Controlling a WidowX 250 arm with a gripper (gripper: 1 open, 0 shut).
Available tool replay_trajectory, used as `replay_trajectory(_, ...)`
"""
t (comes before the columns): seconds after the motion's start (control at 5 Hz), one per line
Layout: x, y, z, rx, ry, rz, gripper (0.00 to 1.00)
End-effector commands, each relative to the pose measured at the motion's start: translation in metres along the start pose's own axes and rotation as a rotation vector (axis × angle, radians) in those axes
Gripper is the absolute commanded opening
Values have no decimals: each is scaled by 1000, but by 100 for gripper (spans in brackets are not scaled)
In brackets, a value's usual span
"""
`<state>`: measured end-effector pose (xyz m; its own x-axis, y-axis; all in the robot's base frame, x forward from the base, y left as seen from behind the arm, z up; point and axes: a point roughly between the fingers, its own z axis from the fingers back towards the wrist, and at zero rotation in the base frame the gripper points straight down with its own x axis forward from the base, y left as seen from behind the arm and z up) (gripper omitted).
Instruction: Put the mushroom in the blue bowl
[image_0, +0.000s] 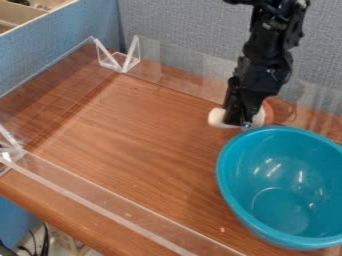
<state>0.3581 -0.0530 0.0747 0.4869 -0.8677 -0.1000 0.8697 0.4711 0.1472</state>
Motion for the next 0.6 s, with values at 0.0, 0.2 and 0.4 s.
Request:
replay_trajectory(0.0,5,6,34,84,-69,4,0)
replay_trajectory(0.2,8,2,33,90,-76,-7,0)
replay_trajectory(0.4,8,0,34,97,-81,-11,0)
